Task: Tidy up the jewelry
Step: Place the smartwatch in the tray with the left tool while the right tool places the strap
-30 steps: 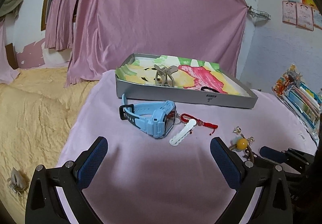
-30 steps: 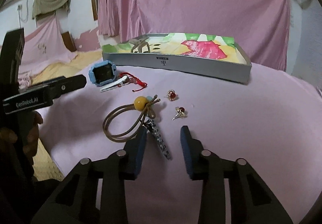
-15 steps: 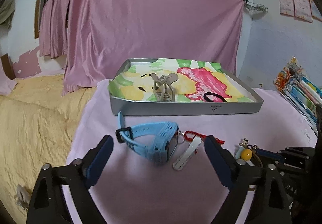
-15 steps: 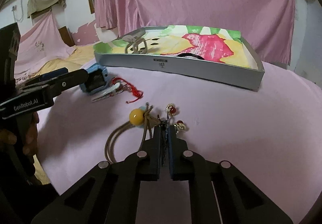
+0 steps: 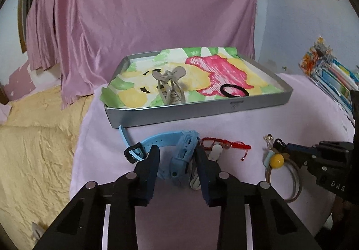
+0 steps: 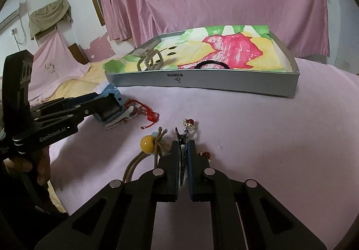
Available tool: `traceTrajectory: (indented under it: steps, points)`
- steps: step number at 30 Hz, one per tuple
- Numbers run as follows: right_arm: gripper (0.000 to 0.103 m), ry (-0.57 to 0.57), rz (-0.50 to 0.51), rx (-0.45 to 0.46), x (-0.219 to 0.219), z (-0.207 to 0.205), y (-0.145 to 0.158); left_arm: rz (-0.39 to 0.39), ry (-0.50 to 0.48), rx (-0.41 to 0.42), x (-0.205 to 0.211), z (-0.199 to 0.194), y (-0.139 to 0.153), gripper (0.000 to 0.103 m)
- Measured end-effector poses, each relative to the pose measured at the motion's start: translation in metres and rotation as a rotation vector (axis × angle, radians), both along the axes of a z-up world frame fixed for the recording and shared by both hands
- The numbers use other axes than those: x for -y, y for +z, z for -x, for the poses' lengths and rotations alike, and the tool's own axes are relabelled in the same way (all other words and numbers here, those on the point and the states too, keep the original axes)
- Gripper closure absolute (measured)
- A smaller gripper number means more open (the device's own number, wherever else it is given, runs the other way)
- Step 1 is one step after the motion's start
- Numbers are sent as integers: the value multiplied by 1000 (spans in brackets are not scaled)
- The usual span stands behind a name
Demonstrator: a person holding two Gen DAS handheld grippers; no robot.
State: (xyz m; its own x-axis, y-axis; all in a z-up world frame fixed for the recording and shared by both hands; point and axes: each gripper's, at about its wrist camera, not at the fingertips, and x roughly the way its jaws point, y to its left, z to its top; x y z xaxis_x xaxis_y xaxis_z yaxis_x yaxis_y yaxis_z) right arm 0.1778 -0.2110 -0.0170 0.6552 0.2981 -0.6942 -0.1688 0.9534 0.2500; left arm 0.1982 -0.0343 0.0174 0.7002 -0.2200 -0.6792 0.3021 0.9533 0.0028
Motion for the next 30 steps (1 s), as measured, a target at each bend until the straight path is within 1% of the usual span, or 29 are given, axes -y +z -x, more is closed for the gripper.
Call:
traceTrajectory:
  steps: [2,6,9,11,15,18,23,26,28,30]
  points:
    - [97,-1,-7,2,1,0,-1,-5,-24,-15,1,-1,1,82]
    - [97,-5,-26,10,2,1,-1,-38,-49,-39,6,-6,3,82]
    - [97,-2,-41,14,3,3,-1,-52,-80,-87,8,-11,0,84]
    - [97,-1,-45,25,3,4,0,-28,-89,-124,7,-13,-3,85]
    - [97,-3,-51,56,5,6,8,14,-80,-120,6,-6,-3,86]
    - [97,2,-56,79,7,6,15,54,-63,-101,4,0,1,86]
    - [97,9,-61,126,13,-1,28,136,-14,-22,-5,2,24,86]
    - [97,15,-59,163,13,-14,39,163,30,29,-8,-10,37,86]
    - [97,14,-47,189,12,-27,46,179,54,41,-11,-23,42,86]
    - [97,17,-47,191,10,-49,50,187,71,44,-13,-38,44,86]
